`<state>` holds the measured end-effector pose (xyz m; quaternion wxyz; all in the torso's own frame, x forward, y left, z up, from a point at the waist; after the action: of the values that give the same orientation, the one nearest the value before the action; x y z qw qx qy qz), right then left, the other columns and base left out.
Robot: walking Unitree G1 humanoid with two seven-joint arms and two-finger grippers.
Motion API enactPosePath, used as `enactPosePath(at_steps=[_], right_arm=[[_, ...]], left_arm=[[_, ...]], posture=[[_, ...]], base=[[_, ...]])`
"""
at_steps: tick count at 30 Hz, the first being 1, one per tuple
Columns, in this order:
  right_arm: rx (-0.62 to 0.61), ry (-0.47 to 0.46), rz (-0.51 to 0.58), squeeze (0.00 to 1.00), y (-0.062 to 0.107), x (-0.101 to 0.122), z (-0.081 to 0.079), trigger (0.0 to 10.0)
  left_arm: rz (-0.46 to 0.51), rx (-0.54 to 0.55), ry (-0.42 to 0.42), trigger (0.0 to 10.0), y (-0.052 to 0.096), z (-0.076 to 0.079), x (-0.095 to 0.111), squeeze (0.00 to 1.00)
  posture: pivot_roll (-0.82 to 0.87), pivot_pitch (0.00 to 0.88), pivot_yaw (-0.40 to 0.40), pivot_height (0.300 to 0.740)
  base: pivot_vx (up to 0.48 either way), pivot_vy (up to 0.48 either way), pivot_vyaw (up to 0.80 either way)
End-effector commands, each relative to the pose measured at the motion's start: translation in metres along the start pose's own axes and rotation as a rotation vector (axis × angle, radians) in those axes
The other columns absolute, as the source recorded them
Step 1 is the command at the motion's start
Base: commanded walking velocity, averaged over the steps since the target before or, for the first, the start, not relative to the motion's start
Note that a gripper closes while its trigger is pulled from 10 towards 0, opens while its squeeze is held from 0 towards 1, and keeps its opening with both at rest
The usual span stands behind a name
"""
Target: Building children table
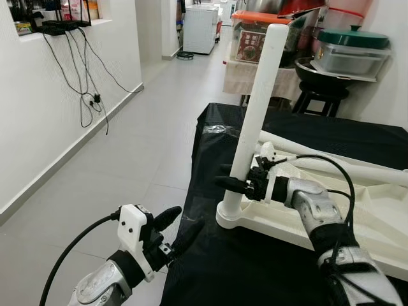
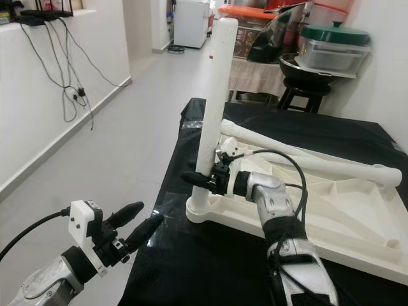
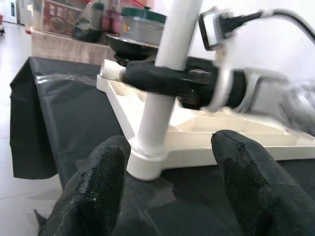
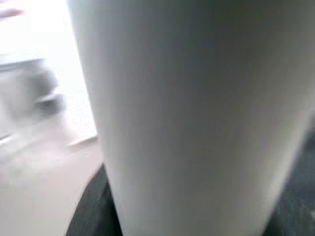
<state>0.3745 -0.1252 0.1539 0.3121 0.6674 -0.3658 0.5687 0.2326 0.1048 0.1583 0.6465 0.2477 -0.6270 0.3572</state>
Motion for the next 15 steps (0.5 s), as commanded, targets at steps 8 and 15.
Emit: enactPosePath(at_steps=[8, 15], right_arm=[[-0.421, 0.045, -0.013, 0.00, 0.040, -0.023, -0.003, 0.0], [-0.332, 0.054, -0.054, 0.00, 0.029, -0.024, -0.002, 10.0]], left_arm=[[-0.008, -0.009, 0.006, 10.0, 0.002, -0.003, 0.001, 0.00], [-0.008, -0.002, 0.002, 10.0, 0.001, -0.003, 0.000, 0.00]], posture=[[0.08, 0.000, -0.077, 0.740], [0.10, 0.000, -0.087, 0.740]], base=[[0.000, 0.000, 0.00], [0.000, 0.000, 0.00]])
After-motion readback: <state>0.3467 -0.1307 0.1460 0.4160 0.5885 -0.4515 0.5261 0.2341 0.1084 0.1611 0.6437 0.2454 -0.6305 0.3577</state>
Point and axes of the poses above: a point about 5 cm out from each wrist's last joint towards the gripper, its own y axis pointing back from the gripper into the wrist, its own x axis along the axis of the wrist's last joint, z = x × y, the point moved 3 cm from there along -y, pointing out of the wrist towards the gripper, and after that the axes turned 5 degrees about -y, right-handed, at the moved point
